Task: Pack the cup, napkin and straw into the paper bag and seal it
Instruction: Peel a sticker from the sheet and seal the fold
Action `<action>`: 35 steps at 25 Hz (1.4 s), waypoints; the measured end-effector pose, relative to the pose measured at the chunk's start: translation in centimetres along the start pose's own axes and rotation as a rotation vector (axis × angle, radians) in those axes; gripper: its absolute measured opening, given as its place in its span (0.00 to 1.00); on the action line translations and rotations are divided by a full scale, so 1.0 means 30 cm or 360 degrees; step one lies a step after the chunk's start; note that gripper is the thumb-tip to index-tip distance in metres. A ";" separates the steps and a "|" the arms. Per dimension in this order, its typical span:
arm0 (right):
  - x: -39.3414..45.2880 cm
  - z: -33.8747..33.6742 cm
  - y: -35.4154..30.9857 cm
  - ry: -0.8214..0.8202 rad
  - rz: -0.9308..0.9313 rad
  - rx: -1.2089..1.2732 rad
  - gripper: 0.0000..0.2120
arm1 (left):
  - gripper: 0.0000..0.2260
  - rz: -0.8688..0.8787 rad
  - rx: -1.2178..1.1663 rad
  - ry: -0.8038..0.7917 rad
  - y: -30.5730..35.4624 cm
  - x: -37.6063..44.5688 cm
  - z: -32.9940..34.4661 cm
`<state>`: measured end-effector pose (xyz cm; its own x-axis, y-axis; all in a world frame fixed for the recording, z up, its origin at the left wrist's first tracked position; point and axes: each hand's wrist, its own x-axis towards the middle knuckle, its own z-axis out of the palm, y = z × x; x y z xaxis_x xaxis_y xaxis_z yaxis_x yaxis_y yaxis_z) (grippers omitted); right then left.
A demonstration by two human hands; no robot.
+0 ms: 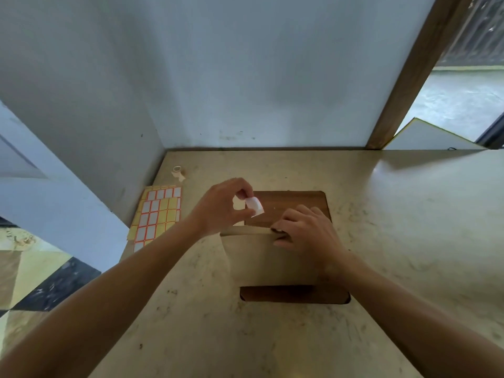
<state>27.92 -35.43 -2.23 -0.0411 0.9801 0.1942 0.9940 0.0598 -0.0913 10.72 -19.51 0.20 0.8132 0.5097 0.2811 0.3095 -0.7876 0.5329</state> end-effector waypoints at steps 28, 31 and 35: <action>-0.228 0.109 -0.120 0.0669 -0.0164 -0.0157 0.07 | 0.15 -0.0491 -0.0375 -0.1689 0.094 0.142 0.121; -0.226 0.110 -0.112 0.0672 -0.0165 -0.0150 0.07 | 0.15 -0.0476 -0.0363 -0.1720 0.101 0.149 0.122; -0.234 0.111 -0.113 0.0676 -0.0151 -0.0122 0.07 | 0.16 -0.0460 -0.0343 -0.1765 0.103 0.157 0.125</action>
<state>24.50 -41.89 -6.53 -0.1032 0.8052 0.5839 0.9931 0.1158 0.0158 17.35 -20.85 0.18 0.7440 -0.0059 -0.6681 0.5500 -0.5623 0.6175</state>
